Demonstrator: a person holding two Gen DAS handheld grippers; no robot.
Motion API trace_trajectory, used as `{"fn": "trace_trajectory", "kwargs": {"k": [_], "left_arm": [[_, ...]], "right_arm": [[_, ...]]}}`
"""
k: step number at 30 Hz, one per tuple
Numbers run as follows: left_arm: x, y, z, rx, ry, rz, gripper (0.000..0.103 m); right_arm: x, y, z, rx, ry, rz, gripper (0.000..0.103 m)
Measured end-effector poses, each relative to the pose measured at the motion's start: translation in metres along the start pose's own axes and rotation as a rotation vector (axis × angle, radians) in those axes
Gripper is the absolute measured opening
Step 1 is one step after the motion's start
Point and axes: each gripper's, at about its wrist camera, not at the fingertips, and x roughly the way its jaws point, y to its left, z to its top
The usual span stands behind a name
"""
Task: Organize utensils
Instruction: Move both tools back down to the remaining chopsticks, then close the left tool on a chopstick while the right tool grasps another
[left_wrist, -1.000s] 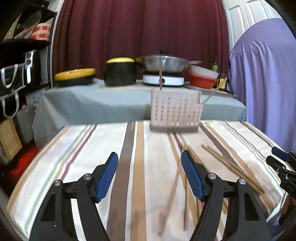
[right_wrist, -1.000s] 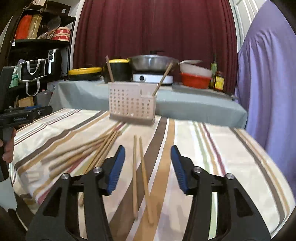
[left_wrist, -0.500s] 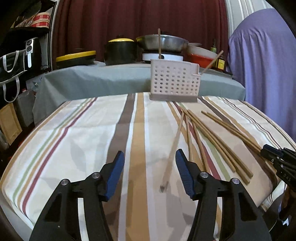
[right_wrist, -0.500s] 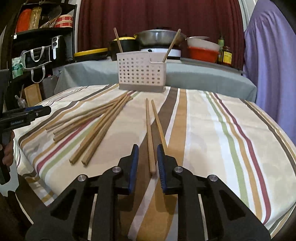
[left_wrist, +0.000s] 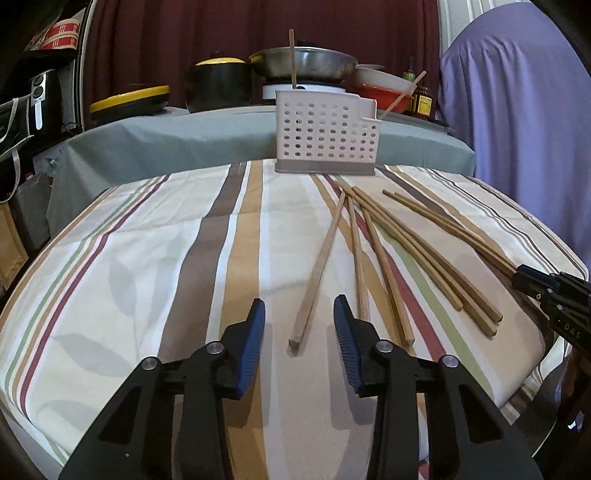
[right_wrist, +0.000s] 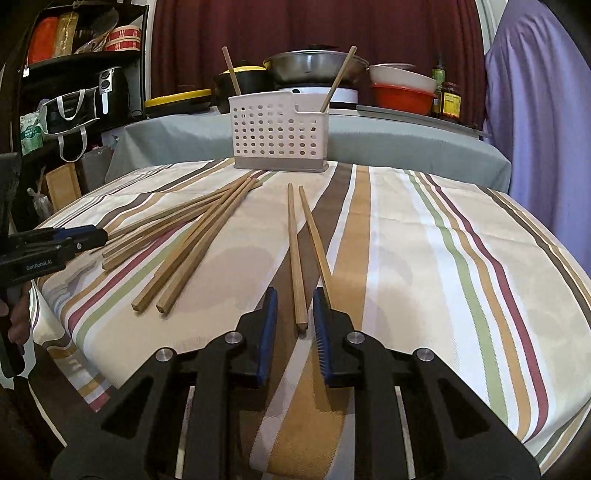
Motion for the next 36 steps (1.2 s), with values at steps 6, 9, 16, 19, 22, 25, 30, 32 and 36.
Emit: {"fn": "trace_trajectory", "kwargs": {"k": [6,9,16,19,22,25,30,32,36], "left_arm": [[0.001,0.002,-0.003,0.001,0.003,-0.006,0.023],[0.000,0.002,-0.003,0.000,0.000,-0.013,0.016],[0.000,0.000,-0.003,0.012,-0.004,-0.026,0.010],[-0.002,-0.001,-0.002,0.018,-0.011,-0.031,0.009],[-0.003,-0.001,-0.002,0.021,-0.016,-0.033,0.007],[-0.004,-0.001,-0.001,0.019,-0.018,-0.033,0.007],[-0.007,-0.001,0.002,0.021,-0.029,-0.030,0.007],[-0.011,0.000,0.005,0.024,-0.039,-0.027,0.007],[-0.021,-0.002,0.012,0.033,-0.070,-0.018,0.007]], "right_arm": [[0.000,0.000,-0.001,0.001,0.001,0.000,0.020],[0.001,0.000,-0.001,0.002,0.001,0.001,0.020],[0.001,0.000,-0.002,0.002,0.001,0.001,0.018],[0.001,0.000,-0.002,0.001,0.002,0.001,0.013],[0.001,0.000,-0.002,0.001,0.002,0.001,0.012],[0.001,0.000,-0.003,0.001,0.002,-0.001,0.007],[0.000,0.001,-0.002,-0.002,-0.002,0.002,0.007],[-0.004,0.002,-0.001,-0.007,-0.016,0.002,0.006],[-0.013,0.005,0.006,-0.014,-0.045,-0.003,0.006]]}}
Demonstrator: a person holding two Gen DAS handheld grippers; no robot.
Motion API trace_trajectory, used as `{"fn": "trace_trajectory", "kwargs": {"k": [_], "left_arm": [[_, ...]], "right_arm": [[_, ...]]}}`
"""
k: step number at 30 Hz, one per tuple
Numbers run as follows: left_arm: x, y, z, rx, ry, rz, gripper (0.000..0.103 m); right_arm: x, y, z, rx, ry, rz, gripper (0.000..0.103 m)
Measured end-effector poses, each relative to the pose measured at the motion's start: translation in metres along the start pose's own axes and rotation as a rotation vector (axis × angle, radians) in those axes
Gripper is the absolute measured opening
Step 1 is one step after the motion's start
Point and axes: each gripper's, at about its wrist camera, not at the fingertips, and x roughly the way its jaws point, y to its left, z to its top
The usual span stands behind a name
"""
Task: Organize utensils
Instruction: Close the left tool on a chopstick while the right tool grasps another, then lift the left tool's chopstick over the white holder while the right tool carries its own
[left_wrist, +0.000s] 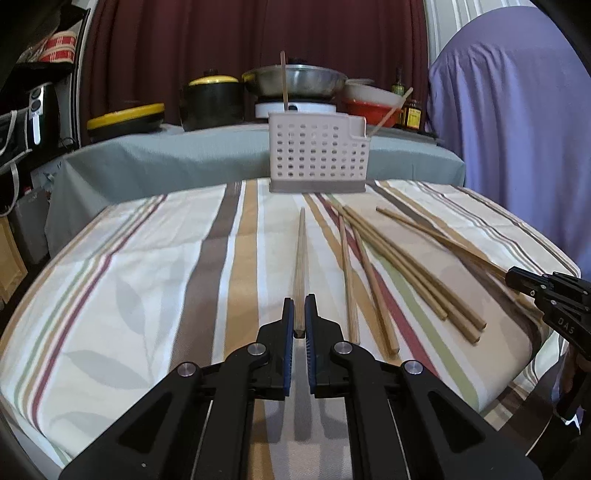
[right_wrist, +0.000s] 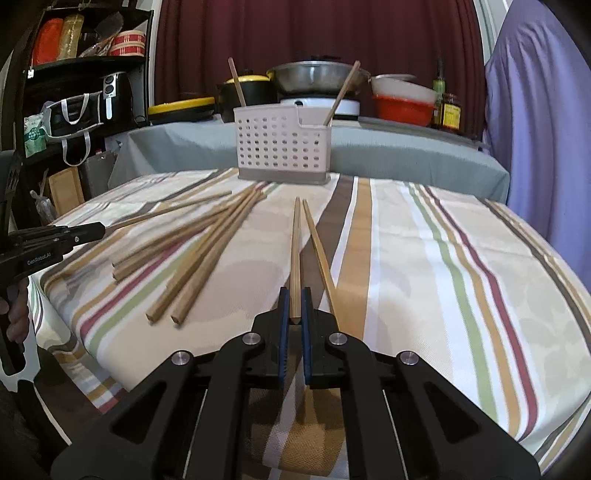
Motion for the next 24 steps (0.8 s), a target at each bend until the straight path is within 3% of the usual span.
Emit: {"fn": "trace_trajectory", "kwargs": {"k": [24], "left_arm": [[-0.097,0.002,0.098,-0.012,-0.301,0.044,0.007]], "right_arm": [[-0.081,0.000,0.123,-0.028,-0.351,-0.002,0.006]]}}
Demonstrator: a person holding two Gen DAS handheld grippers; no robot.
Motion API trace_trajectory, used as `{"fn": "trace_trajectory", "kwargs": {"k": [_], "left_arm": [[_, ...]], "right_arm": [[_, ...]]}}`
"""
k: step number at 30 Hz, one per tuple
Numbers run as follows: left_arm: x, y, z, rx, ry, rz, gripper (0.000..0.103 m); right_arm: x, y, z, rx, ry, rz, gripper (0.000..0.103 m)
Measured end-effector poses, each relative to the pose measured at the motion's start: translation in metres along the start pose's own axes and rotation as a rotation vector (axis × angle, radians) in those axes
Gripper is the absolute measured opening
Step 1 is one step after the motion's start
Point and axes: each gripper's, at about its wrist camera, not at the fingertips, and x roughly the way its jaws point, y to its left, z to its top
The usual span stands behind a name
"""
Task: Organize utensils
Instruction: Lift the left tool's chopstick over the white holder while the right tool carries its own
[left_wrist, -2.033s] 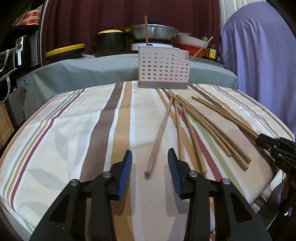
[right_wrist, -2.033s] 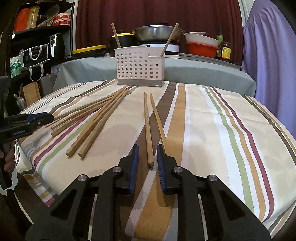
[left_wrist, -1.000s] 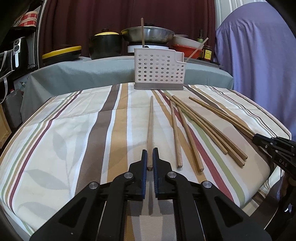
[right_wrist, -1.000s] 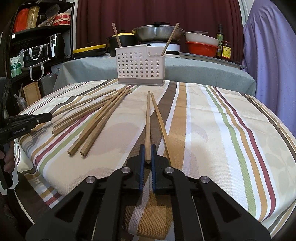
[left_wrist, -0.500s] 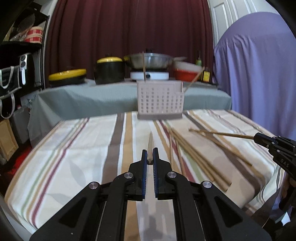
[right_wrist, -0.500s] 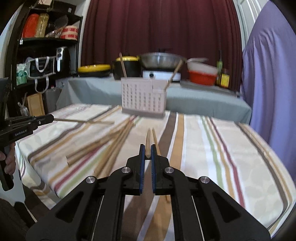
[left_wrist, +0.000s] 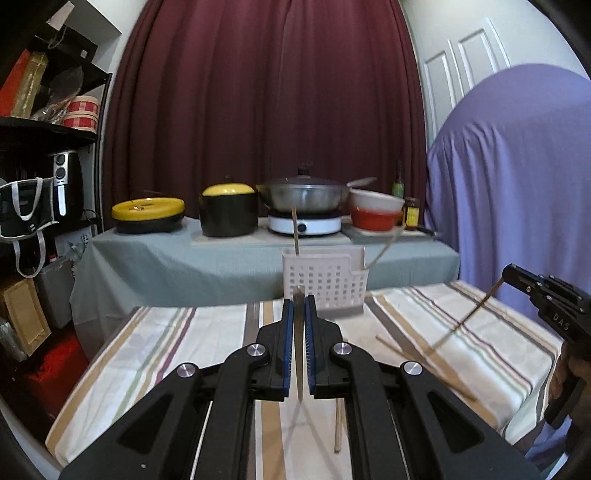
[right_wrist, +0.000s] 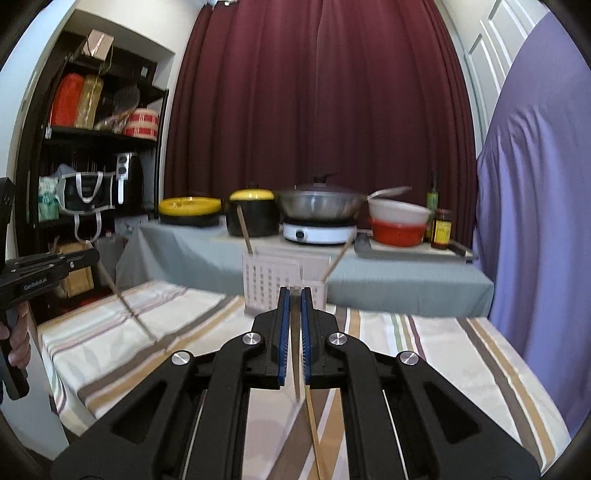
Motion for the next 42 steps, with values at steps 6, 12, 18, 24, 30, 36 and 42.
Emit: {"fn": "trace_trajectory", "kwargs": {"k": [6,12,18,24,30,36,42], "left_arm": [[-0.004,0.002,0.018,-0.020,-0.003,0.038,0.007],[0.005,0.002,0.026,-0.022,0.002,0.072,0.007],[0.021,0.002,0.041,-0.039,-0.008,0.055,0.007],[0.041,-0.001,0.065,-0.041,-0.046,0.021,0.007],[0.065,-0.002,0.095,-0.042,-0.097,-0.009,0.007],[0.098,-0.006,0.130,-0.038,-0.149,-0.042,0.007],[0.128,-0.004,0.160,-0.043,-0.193,-0.045,0.007]], "right_arm": [[0.008,0.001,0.016,-0.004,-0.010,-0.004,0.006],[0.018,0.000,0.024,-0.003,-0.014,0.001,0.006],[0.038,0.001,0.041,-0.010,-0.027,0.013,0.006],[0.064,-0.003,0.062,-0.023,-0.061,0.022,0.006],[0.090,-0.009,0.088,-0.026,-0.110,0.026,0.006],[0.125,-0.019,0.111,-0.020,-0.158,0.033,0.006],[0.154,-0.027,0.133,-0.011,-0.193,0.032,0.006]]}}
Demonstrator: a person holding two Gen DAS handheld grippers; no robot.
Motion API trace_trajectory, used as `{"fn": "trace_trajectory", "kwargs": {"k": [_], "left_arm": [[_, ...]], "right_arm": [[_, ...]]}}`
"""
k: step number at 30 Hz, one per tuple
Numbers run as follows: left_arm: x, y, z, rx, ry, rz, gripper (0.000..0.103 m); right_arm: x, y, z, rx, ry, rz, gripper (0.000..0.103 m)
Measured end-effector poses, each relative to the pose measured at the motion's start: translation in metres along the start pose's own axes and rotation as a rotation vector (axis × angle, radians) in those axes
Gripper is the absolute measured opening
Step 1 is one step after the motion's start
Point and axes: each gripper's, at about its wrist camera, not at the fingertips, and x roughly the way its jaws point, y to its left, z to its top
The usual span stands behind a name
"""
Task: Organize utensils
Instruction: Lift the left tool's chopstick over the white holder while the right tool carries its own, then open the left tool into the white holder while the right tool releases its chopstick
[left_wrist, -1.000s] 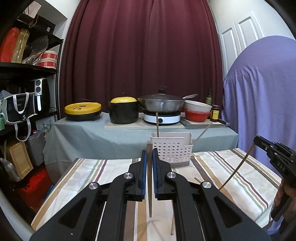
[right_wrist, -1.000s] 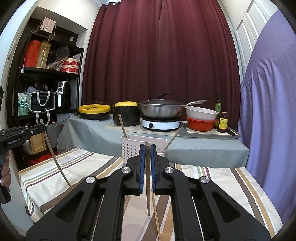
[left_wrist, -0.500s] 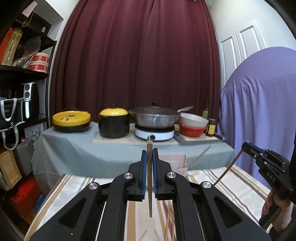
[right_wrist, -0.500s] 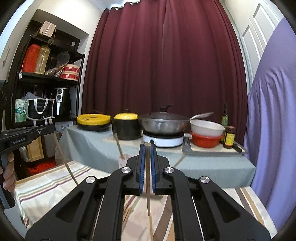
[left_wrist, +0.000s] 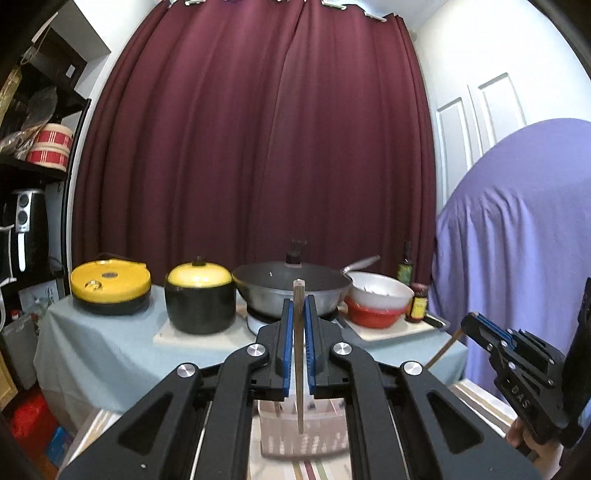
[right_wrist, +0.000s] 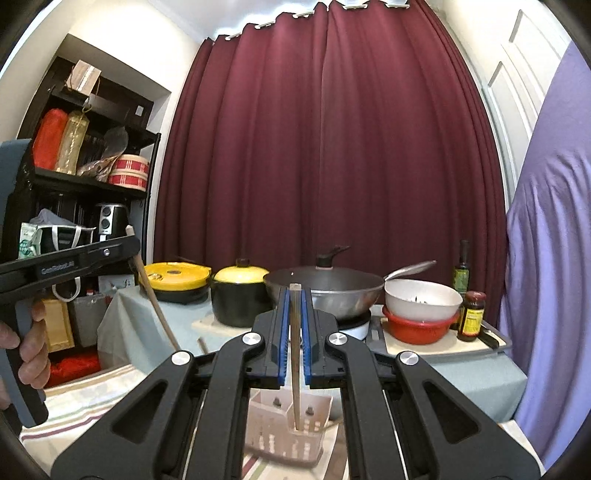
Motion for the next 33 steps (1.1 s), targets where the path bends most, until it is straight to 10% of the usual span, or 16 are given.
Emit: {"fn": "trace_trajectory", "kwargs": {"k": [33], "left_arm": [[0.101,0.008,-0.055,0.055,0.140,0.038,0.007]], "right_arm": [[0.098,-0.010,-0.072,0.050,0.209,-0.006,0.007]]}}
